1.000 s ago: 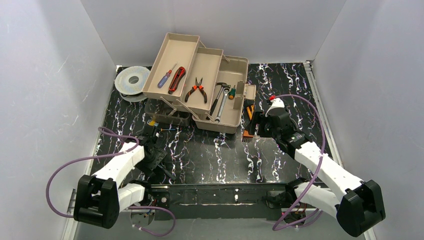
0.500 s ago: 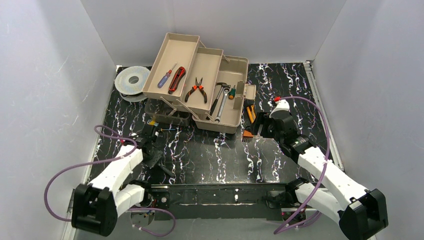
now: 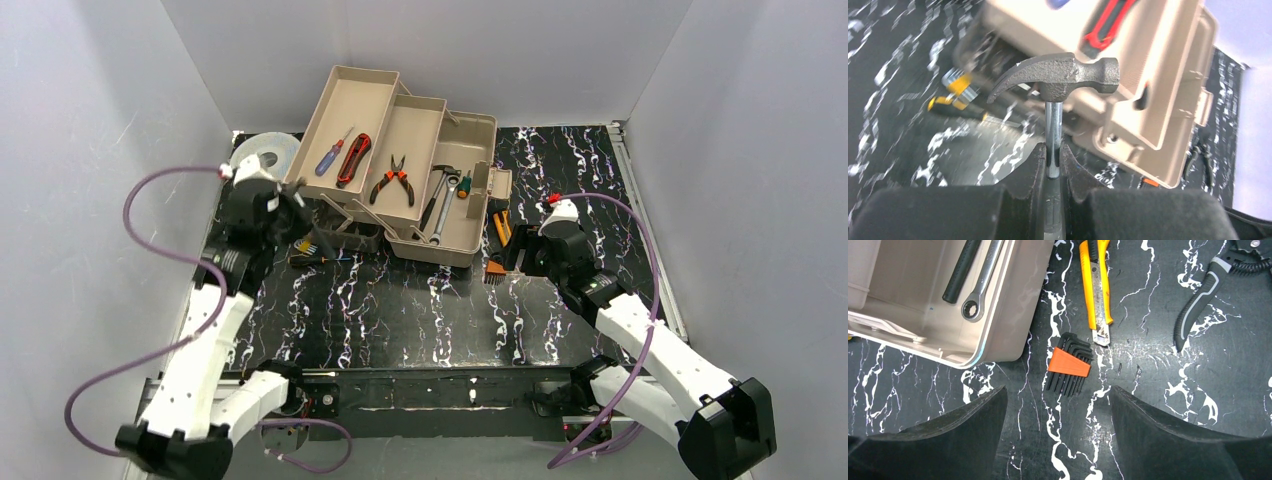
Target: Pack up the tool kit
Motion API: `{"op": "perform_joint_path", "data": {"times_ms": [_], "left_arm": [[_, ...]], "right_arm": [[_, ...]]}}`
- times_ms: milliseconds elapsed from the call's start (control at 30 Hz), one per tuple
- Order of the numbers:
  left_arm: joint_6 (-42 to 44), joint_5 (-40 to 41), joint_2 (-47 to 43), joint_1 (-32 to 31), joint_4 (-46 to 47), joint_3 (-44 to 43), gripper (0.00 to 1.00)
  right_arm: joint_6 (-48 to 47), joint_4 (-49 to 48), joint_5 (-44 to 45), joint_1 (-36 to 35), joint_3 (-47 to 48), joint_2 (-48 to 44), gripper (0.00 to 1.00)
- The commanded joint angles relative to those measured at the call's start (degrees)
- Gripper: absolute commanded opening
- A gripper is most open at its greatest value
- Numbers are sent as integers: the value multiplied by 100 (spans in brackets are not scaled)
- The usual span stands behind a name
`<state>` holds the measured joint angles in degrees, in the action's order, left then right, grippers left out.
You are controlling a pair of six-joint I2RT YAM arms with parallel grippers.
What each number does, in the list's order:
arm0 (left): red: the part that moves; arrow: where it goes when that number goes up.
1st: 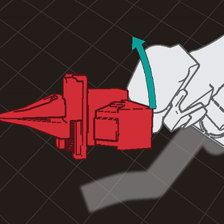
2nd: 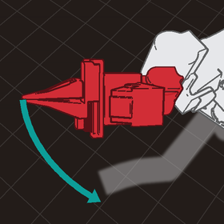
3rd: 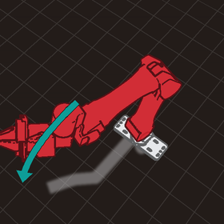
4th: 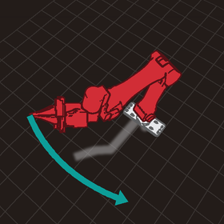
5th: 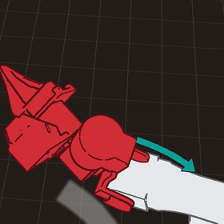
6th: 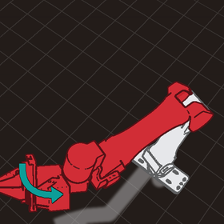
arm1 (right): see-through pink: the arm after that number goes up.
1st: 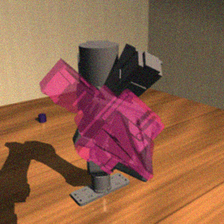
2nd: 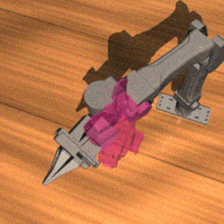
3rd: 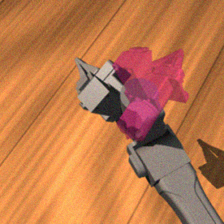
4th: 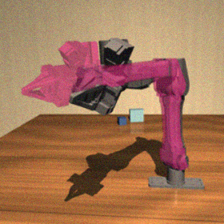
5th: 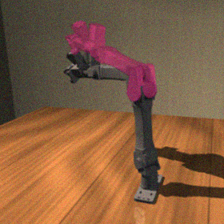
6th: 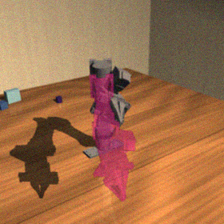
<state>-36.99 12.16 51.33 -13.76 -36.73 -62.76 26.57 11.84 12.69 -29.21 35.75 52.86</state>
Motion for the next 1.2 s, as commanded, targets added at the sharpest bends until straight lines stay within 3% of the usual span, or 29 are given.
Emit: {"op": "perform_joint_path", "data": {"times_ms": [0, 200, 333, 567, 1000, 1067, 1167], "left_arm": [[974, -1158, 957, -42, 1342, -743, 0], [1279, -2472, 2548, -75, 2043, -2289, 0], [1597, -3463, 3639, -238, 2026, -3463, 0], [2096, -3221, 5192, -519, 1569, -4993, 0], [2199, -3133, 7132, -514, 1356, -6446, 4], [2142, -3109, 7287, -514, 1314, -6552, 16], [2053, -3014, 7385, -514, 1238, -6648, 73]], "right_arm": [[-108, -248, -159, 30, -25, -96, 81], [-164, -307, -119, 25, -154, -305, 81], [-169, -382, -94, 30, -214, -297, 81], [-181, -384, -131, 27, -120, -61, 81], [-251, -379, 117, 29, -108, -66, 81], [-253, -383, 144, 30, -121, -66, 81], [-255, -409, 137, 30, -115, -33, 81]]}}
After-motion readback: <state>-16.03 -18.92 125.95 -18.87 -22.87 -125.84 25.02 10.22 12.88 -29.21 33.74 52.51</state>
